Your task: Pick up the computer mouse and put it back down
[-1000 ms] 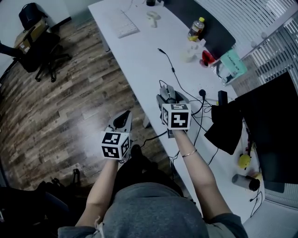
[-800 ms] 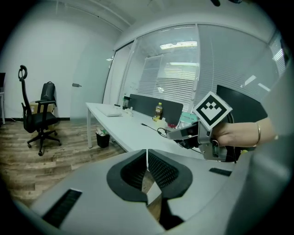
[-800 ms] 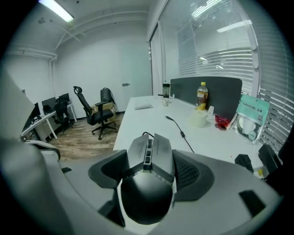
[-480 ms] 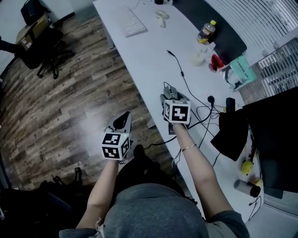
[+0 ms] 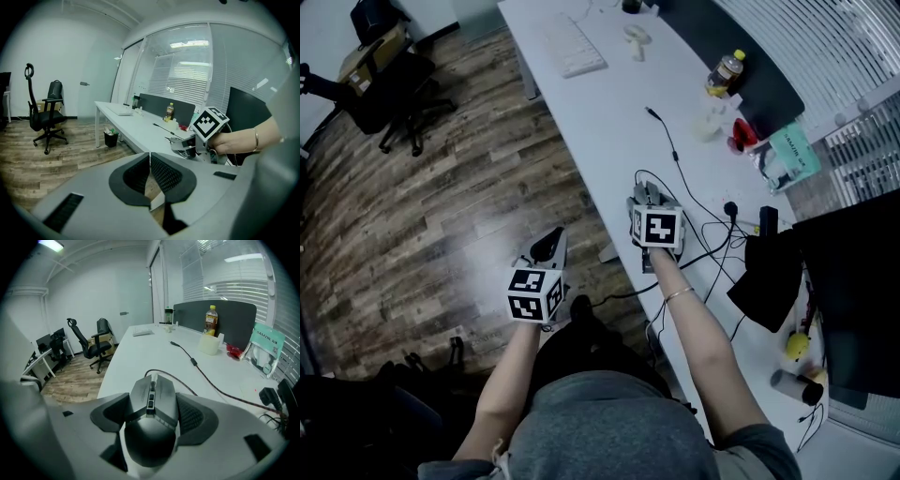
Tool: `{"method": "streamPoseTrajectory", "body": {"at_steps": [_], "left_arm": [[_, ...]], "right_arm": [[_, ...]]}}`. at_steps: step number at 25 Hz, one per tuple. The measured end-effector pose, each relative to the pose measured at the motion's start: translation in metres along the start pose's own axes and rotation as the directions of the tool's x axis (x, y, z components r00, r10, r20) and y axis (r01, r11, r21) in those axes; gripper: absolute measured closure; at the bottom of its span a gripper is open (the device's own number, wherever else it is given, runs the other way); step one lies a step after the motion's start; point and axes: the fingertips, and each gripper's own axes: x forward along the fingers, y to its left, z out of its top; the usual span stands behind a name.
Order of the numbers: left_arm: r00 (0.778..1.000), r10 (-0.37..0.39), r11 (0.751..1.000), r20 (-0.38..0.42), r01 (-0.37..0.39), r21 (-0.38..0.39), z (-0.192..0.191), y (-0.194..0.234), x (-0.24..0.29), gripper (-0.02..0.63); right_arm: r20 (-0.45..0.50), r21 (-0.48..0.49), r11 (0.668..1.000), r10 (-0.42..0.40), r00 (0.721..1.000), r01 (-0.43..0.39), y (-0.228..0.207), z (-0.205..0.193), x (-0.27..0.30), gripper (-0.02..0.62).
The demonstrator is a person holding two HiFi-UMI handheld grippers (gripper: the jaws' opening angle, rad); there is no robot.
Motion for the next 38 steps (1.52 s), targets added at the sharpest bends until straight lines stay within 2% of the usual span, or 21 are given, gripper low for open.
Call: {"method": "streamPoseTrajectory", "body": {"at_steps": [23,25,30,38], "left_arm": [[1.0,0.018,1.0,0.001,-0.018,-0.001,-0.002,0.006,-0.005,0.577],[1.0,0.018,1.0,0.003,-0.018,0.001,-0.001,0.006,-0.006,0.577],[1.0,0.019,1.0,0.007,-0.019,0.007,0.001,0.004,-0.005,0.577],[1.0,0.006,1.0,0.016,-0.006,0.027,0.007,-0.006,-0.003,0.577]], "right_arm": [[0.001,-0.008,1.0,0.022,1.0,-0.022,0.0,-0.004,0.007,0.267],[0.015,-0.006,1.0,0.024,1.0,-0.024,0.0,-0.003,0.005,0.235],[0.064,-0.008,0.999,0.051,0.997,-0.051,0.003,0.003,-0.007,0.23],[0.155,-0.015,0.995,0.098,0.983,-0.097,0.018,0.005,-0.037,0.278]]}}
